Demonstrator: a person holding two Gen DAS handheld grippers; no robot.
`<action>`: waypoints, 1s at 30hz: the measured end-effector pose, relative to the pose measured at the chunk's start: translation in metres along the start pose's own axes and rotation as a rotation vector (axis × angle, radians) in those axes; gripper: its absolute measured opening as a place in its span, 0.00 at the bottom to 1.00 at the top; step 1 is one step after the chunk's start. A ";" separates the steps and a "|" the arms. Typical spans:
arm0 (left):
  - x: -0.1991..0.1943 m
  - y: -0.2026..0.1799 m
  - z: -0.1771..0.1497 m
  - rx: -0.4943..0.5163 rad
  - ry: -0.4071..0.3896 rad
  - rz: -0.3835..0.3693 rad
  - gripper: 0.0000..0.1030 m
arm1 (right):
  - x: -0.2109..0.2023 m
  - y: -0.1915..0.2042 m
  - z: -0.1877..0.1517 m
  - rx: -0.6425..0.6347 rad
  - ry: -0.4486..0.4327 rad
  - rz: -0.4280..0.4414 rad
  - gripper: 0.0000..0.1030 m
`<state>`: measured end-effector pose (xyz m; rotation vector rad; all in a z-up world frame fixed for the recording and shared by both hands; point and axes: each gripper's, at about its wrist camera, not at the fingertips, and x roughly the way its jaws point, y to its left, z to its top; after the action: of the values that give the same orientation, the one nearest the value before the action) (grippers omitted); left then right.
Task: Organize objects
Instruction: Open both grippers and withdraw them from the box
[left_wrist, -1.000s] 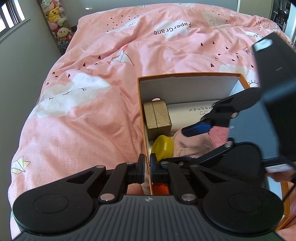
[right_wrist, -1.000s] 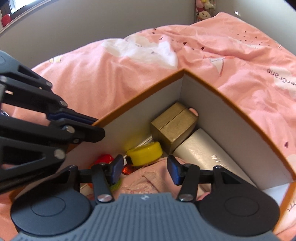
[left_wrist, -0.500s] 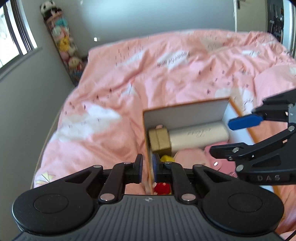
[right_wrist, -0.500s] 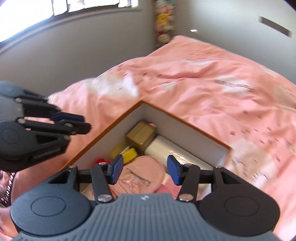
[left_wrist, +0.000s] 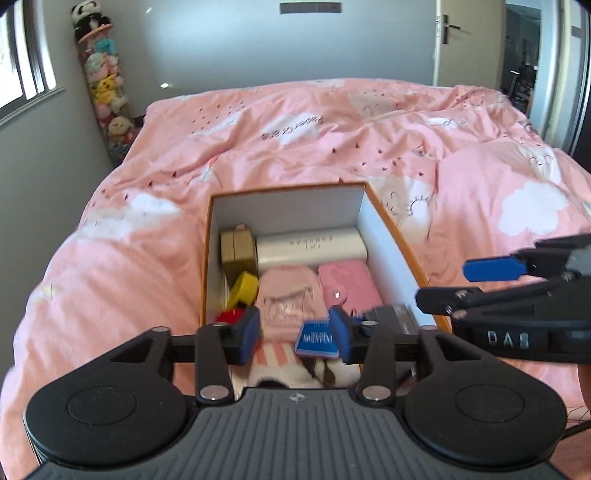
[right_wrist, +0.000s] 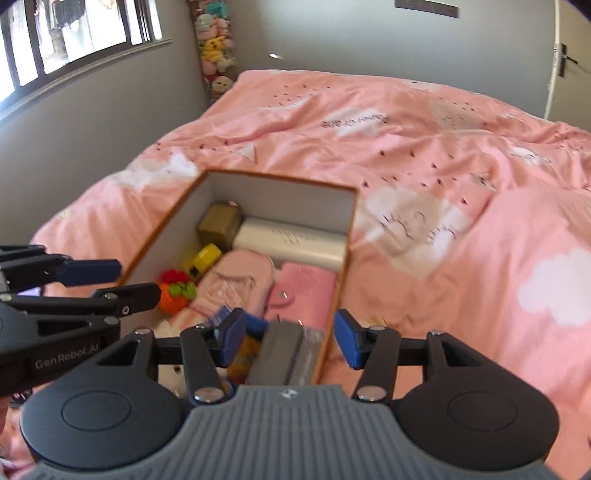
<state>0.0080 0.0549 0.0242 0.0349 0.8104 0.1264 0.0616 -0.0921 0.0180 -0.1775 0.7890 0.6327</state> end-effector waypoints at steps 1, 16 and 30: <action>-0.001 -0.002 -0.005 -0.005 0.001 0.004 0.56 | -0.001 0.001 -0.006 0.002 0.007 -0.010 0.56; -0.006 -0.008 -0.030 -0.055 0.023 0.058 0.70 | 0.000 0.006 -0.035 0.005 0.040 -0.053 0.64; -0.005 -0.013 -0.032 -0.033 0.038 0.052 0.71 | 0.003 0.004 -0.039 0.008 0.067 -0.067 0.64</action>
<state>-0.0173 0.0410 0.0045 0.0224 0.8455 0.1899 0.0368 -0.1021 -0.0107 -0.2182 0.8467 0.5624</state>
